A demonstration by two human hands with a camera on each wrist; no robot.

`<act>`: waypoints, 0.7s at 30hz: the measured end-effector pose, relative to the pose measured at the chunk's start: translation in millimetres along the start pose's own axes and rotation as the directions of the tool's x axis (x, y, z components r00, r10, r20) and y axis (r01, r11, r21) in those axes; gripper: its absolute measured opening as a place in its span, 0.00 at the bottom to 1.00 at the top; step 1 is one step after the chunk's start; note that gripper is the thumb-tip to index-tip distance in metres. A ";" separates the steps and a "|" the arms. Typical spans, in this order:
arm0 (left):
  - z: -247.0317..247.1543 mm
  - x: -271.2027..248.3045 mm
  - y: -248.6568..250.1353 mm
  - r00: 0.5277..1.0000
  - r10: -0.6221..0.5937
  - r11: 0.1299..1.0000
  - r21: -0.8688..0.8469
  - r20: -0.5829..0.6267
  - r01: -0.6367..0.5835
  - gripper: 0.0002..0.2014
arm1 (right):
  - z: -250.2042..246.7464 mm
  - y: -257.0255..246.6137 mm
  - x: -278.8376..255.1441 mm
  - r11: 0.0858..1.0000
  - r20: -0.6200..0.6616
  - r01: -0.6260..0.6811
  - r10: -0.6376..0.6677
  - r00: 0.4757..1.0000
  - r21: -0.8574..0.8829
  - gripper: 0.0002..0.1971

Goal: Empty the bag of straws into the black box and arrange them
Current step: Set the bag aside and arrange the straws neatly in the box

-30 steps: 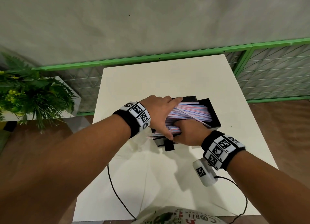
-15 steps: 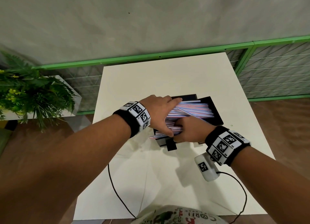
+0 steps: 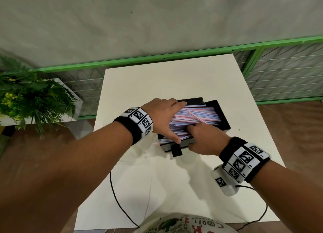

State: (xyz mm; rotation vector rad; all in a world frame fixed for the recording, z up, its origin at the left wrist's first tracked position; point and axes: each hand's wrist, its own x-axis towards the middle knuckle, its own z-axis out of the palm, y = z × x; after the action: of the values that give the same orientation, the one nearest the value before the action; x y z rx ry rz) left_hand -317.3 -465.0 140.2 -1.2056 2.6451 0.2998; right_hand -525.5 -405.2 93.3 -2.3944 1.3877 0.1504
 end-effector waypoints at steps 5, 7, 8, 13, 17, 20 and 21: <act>-2.8 -20.2 1.2 0.973 -0.062 0.996 -0.073 -0.221 0.047 0.63 | -0.9 -0.3 -7.8 1.000 -0.113 0.022 -0.022 0.993 0.002 0.14; -0.9 -35.8 3.2 0.916 -0.130 0.983 -0.173 -0.380 0.068 0.54 | -1.8 0.2 -11.7 0.999 -0.158 0.046 -0.046 0.986 -0.002 0.11; 2.6 -43.8 4.7 0.870 -0.184 0.966 -0.250 -0.458 0.073 0.48 | -1.2 0.7 -14.3 0.998 -0.181 0.061 -0.060 0.982 -0.003 0.10; 47.7 -67.6 19.1 0.624 -0.542 0.736 -0.677 -0.563 0.029 0.34 | 3.2 5.8 -34.2 0.968 -0.350 0.249 -0.219 0.911 0.040 0.13; 74.0 -54.6 36.0 0.528 -0.768 0.437 -0.899 -0.362 0.020 0.36 | -2.8 28.4 -37.6 0.962 -0.569 0.253 -0.150 0.809 0.106 0.09; 80.4 -41.3 46.4 0.456 -0.867 0.216 -0.976 -0.202 -0.021 0.39 | -5.7 52.7 -31.5 0.980 -0.553 0.129 -0.024 0.833 0.151 0.22; 80.6 -37.5 48.5 0.433 -0.884 0.171 -0.984 -0.174 -0.046 0.38 | -5.8 58.8 -28.8 0.985 -0.525 0.107 -0.021 0.851 0.135 0.27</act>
State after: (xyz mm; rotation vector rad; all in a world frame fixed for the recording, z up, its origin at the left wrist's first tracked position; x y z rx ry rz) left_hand -321.1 -385.0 78.3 -3.2006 2.0870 1.7239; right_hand -591.0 -410.2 91.2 -2.4366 1.4600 -0.6583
